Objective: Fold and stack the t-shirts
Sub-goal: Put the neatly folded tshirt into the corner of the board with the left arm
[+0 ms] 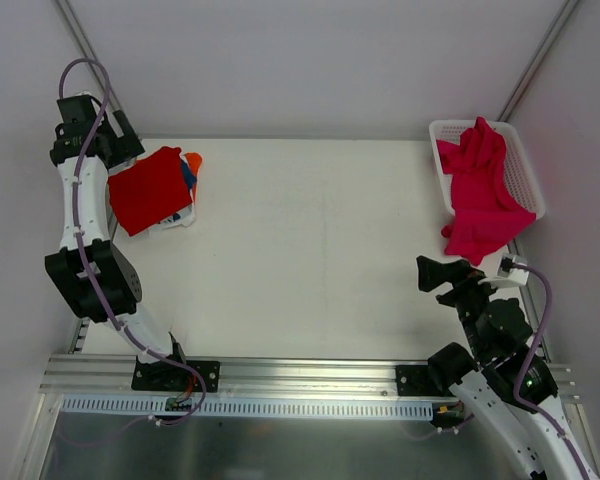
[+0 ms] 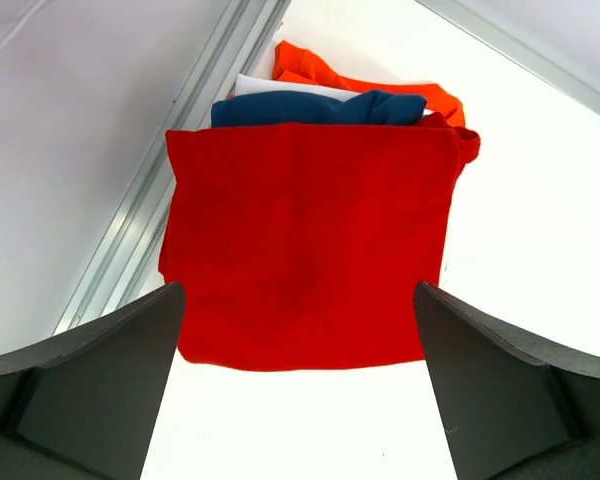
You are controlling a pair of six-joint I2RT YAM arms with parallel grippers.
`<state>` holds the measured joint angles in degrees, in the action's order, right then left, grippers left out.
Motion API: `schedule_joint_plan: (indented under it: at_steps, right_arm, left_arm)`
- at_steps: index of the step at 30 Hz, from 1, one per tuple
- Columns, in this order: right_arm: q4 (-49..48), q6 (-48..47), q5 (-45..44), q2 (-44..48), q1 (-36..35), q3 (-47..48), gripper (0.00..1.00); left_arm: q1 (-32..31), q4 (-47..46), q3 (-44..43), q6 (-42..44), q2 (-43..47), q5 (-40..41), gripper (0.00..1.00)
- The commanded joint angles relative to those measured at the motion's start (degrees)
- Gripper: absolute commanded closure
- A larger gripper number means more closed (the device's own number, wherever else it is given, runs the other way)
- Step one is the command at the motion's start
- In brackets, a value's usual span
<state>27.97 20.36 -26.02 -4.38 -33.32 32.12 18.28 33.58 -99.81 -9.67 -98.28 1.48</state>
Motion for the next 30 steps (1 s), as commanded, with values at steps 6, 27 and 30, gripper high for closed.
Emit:
schedule_joint_plan:
  at_steps: [6, 27, 30]
  right_arm:
    - [0.1, 2.1, 2.9, 0.9, -0.3, 0.0, 0.01]
    - [13.9, -5.2, 11.4, -16.2, -0.3, 10.2, 0.01]
    - [18.9, -7.7, 10.3, -17.2, -0.3, 11.6, 0.01]
  left_arm:
    - [-5.4, -0.5, 1.2, 0.0, 2.1, -1.3, 0.01]
    - [-11.2, 5.7, 43.3, -2.5, 62.3, 0.1, 0.01]
    - [-11.3, 4.7, 46.8, -3.8, 65.4, -0.5, 0.01]
